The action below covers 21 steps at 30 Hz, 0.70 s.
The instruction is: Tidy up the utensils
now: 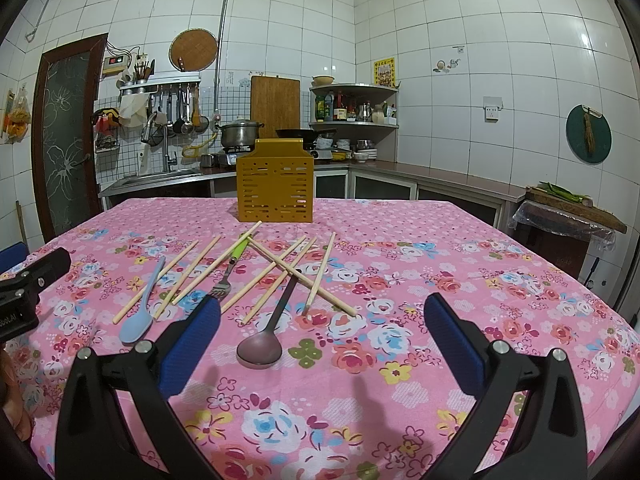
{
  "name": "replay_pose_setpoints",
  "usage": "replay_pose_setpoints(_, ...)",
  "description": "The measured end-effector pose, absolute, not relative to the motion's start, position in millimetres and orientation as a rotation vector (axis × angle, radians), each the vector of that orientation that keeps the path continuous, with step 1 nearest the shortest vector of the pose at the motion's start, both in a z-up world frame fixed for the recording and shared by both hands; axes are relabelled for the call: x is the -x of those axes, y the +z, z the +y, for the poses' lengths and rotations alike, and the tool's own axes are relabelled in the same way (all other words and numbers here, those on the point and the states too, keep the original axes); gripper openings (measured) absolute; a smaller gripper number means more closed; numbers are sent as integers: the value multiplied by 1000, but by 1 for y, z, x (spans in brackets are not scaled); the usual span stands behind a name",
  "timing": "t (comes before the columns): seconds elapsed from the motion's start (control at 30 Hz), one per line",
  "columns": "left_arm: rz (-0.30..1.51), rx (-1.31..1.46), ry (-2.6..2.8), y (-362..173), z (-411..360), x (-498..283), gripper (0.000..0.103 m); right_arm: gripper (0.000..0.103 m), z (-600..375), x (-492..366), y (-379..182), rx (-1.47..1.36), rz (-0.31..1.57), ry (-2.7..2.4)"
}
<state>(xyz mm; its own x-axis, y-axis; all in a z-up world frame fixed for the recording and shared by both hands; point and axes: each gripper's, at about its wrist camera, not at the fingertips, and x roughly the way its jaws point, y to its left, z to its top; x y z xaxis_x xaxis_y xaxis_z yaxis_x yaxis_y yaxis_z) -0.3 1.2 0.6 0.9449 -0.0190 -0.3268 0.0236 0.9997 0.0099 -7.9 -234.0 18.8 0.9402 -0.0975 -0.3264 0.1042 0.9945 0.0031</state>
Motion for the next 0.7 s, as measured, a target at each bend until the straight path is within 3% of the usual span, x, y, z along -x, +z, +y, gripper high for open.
replay_pose_setpoints(0.7,363,-16,-29,0,0,-4,98,99,-231,5,19,-33,351,-86)
